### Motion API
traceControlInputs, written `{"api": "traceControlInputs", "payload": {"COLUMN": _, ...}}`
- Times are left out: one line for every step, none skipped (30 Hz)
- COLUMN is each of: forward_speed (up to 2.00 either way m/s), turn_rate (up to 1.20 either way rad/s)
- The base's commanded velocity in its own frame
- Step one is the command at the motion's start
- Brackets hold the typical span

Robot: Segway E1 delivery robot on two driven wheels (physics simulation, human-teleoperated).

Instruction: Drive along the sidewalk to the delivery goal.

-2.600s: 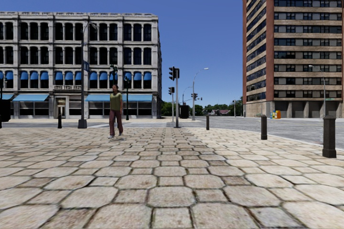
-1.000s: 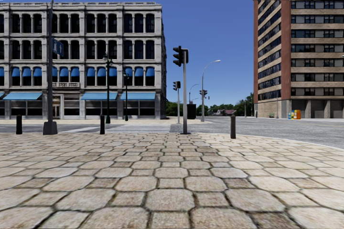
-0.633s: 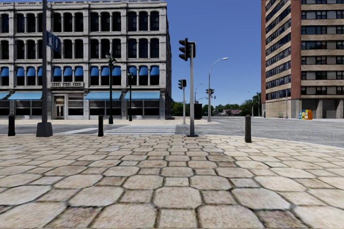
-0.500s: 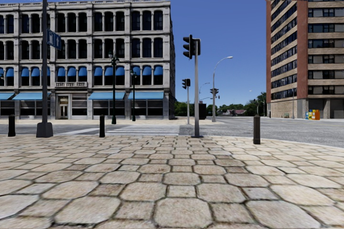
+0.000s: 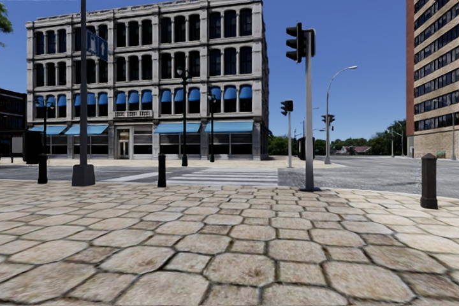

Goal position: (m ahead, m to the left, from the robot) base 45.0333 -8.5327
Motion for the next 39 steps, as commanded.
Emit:
{"api": "traceControlInputs", "payload": {"forward_speed": 2.00, "turn_rate": 0.00}}
{"api": "traceControlInputs", "payload": {"forward_speed": 2.00, "turn_rate": 0.00}}
{"api": "traceControlInputs", "payload": {"forward_speed": 2.00, "turn_rate": 0.00}}
{"api": "traceControlInputs", "payload": {"forward_speed": 2.00, "turn_rate": 0.00}}
{"api": "traceControlInputs", "payload": {"forward_speed": 2.00, "turn_rate": 0.00}}
{"api": "traceControlInputs", "payload": {"forward_speed": 2.00, "turn_rate": 0.00}}
{"api": "traceControlInputs", "payload": {"forward_speed": 2.00, "turn_rate": 0.00}}
{"api": "traceControlInputs", "payload": {"forward_speed": 2.00, "turn_rate": 0.00}}
{"api": "traceControlInputs", "payload": {"forward_speed": 2.00, "turn_rate": 0.00}}
{"api": "traceControlInputs", "payload": {"forward_speed": 2.00, "turn_rate": 0.00}}
{"api": "traceControlInputs", "payload": {"forward_speed": 2.00, "turn_rate": 0.00}}
{"api": "traceControlInputs", "payload": {"forward_speed": 2.00, "turn_rate": 0.00}}
{"api": "traceControlInputs", "payload": {"forward_speed": 2.00, "turn_rate": 0.00}}
{"api": "traceControlInputs", "payload": {"forward_speed": 2.00, "turn_rate": 0.00}}
{"api": "traceControlInputs", "payload": {"forward_speed": 2.00, "turn_rate": 0.00}}
{"api": "traceControlInputs", "payload": {"forward_speed": 2.00, "turn_rate": 0.00}}
{"api": "traceControlInputs", "payload": {"forward_speed": 2.00, "turn_rate": 0.00}}
{"api": "traceControlInputs", "payload": {"forward_speed": 2.00, "turn_rate": 0.00}}
{"api": "traceControlInputs", "payload": {"forward_speed": 2.00, "turn_rate": 0.00}}
{"api": "traceControlInputs", "payload": {"forward_speed": 2.00, "turn_rate": 0.00}}
{"api": "traceControlInputs", "payload": {"forward_speed": 2.00, "turn_rate": 0.00}}
{"api": "traceControlInputs", "payload": {"forward_speed": 2.00, "turn_rate": 0.00}}
{"api": "traceControlInputs", "payload": {"forward_speed": 2.00, "turn_rate": 0.00}}
{"api": "traceControlInputs", "payload": {"forward_speed": 2.00, "turn_rate": 0.00}}
{"api": "traceControlInputs", "payload": {"forward_speed": 2.00, "turn_rate": 0.00}}
{"api": "traceControlInputs", "payload": {"forward_speed": 2.00, "turn_rate": 0.00}}
{"api": "traceControlInputs", "payload": {"forward_speed": 2.00, "turn_rate": 0.00}}
{"api": "traceControlInputs", "payload": {"forward_speed": 2.00, "turn_rate": 0.00}}
{"api": "traceControlInputs", "payload": {"forward_speed": 2.00, "turn_rate": 0.00}}
{"api": "traceControlInputs", "payload": {"forward_speed": 2.00, "turn_rate": 0.00}}
{"api": "traceControlInputs", "payload": {"forward_speed": 2.00, "turn_rate": 0.00}}
{"api": "traceControlInputs", "payload": {"forward_speed": 2.00, "turn_rate": 0.00}}
{"api": "traceControlInputs", "payload": {"forward_speed": 2.00, "turn_rate": 0.00}}
{"api": "traceControlInputs", "payload": {"forward_speed": 2.00, "turn_rate": 0.00}}
{"api": "traceControlInputs", "payload": {"forward_speed": 2.00, "turn_rate": 0.00}}
{"api": "traceControlInputs", "payload": {"forward_speed": 2.00, "turn_rate": 0.00}}
{"api": "traceControlInputs", "payload": {"forward_speed": 2.00, "turn_rate": 0.00}}
{"api": "traceControlInputs", "payload": {"forward_speed": 2.00, "turn_rate": 0.00}}
{"api": "traceControlInputs", "payload": {"forward_speed": 2.00, "turn_rate": 0.00}}
